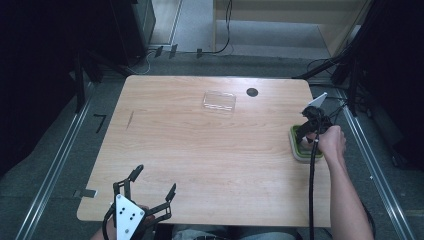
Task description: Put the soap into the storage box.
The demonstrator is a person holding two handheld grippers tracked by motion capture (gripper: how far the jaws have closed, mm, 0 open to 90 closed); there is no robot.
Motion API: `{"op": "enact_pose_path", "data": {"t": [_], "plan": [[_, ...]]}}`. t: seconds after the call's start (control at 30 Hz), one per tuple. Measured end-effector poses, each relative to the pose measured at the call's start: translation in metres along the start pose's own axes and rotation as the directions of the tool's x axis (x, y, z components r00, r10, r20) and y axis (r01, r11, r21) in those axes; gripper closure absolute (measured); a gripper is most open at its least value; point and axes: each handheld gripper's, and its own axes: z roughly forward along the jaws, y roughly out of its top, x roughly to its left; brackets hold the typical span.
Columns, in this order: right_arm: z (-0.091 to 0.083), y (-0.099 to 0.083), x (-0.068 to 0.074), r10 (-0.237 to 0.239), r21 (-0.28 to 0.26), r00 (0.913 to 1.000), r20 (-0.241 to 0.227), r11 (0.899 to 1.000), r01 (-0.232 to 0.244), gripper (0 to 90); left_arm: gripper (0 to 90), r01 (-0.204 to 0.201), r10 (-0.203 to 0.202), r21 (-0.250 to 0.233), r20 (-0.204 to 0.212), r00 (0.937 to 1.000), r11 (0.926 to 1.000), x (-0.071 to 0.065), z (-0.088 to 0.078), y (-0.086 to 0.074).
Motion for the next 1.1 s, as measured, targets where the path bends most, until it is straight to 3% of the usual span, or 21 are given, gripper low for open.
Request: {"op": "enact_pose_path", "data": {"t": [1.1], "plan": [[0.0043, -0.001, 0.0003, 0.004, 0.02, 1.0, -0.001, 1.0, -0.004, 32.7, 9.9, 0.0, 0.0, -0.001, -0.003, 1.0, 1.0, 0.0001, 0.0, -0.0001]]}}
